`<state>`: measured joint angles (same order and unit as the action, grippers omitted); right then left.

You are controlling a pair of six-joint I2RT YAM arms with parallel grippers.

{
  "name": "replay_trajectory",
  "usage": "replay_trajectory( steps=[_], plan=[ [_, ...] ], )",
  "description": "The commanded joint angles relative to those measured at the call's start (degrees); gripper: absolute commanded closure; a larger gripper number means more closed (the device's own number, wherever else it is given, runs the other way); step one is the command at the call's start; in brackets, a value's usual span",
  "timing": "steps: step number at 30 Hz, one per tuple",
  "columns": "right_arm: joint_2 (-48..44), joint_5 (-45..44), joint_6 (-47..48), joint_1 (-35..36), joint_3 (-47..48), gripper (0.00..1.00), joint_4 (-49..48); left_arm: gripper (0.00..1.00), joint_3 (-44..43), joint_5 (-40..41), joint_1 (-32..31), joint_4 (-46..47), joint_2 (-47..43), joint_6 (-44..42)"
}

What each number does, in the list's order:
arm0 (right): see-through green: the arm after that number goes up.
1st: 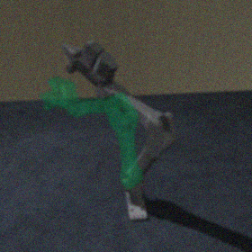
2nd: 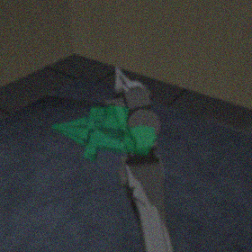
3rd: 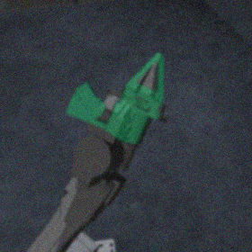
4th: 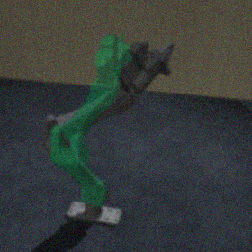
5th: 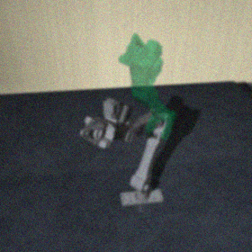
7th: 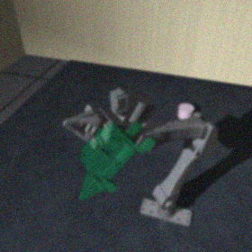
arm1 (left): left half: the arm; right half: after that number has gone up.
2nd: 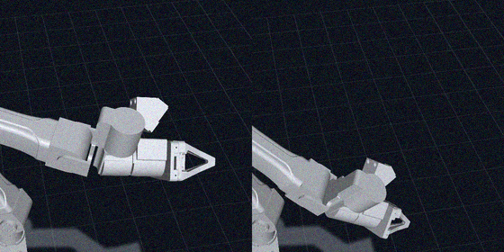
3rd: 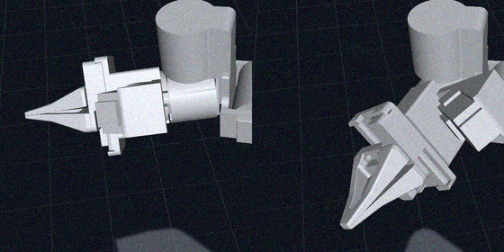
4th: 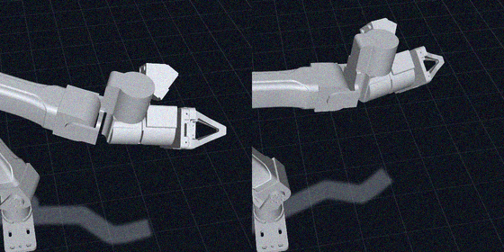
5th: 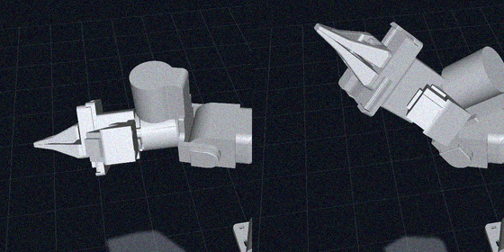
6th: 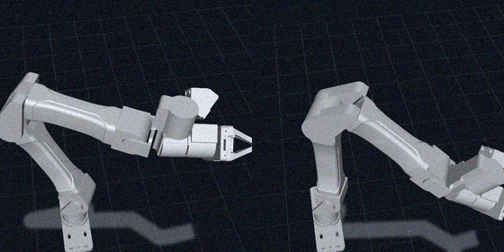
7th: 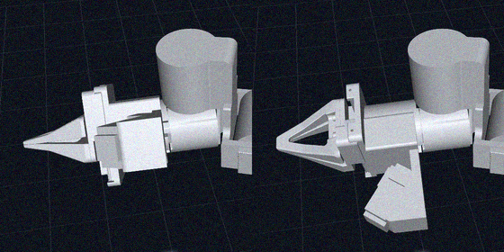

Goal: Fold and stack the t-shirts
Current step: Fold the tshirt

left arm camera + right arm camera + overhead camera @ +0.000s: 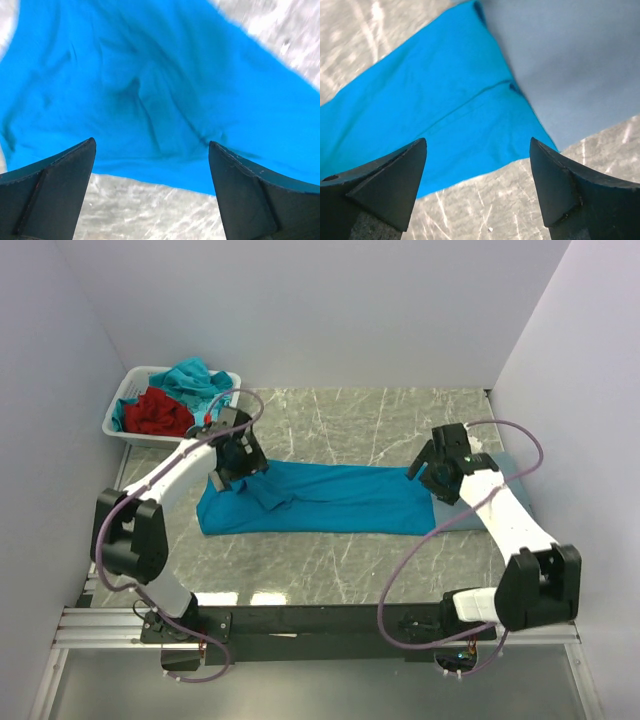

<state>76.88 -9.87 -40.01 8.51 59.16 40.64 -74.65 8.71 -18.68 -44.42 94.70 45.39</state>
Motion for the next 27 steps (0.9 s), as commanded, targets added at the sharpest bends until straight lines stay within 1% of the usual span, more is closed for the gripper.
replay_trajectory(
  steps=[1, 2, 7, 12, 17, 21, 27],
  plan=[
    [-5.2, 4.3, 2.8, 0.7, -4.2, 0.1, -6.1, 0.0, 7.2, -7.2, -0.9, 7.9, -4.0, 2.4],
    [-6.6, 5.4, 3.3, 0.7, -5.9, 0.1, -6.9, 0.01, 9.9, -8.3, -1.2, 9.4, -4.4, 3.0],
    [-8.5, 8.2, 4.7, 1.7, -8.4, 0.09, -9.1, 0.01, 13.7, -11.0, -2.9, 15.9, -4.0, 4.3],
    [-8.7, 6.4, 4.4, 1.8, -8.7, 0.07, -7.4, 0.01, 16.0, -11.8, -3.7, 22.3, -2.3, 5.9],
    [-10.2, 4.2, 3.4, 1.8, -9.2, 0.07, -5.8, 0.0, 14.9, -9.5, -3.7, 22.0, 0.2, 4.7],
    [-11.5, 2.0, 2.8, 1.7, -9.4, 0.06, -4.8, 0.01, 14.8, -8.9, -3.8, 22.3, 1.4, 4.0],
    [-12.8, 1.3, 2.0, 1.8, -9.9, 0.05, -4.5, 0.01, 13.4, -8.9, -3.8, 22.4, 2.6, 3.5]
  ],
)
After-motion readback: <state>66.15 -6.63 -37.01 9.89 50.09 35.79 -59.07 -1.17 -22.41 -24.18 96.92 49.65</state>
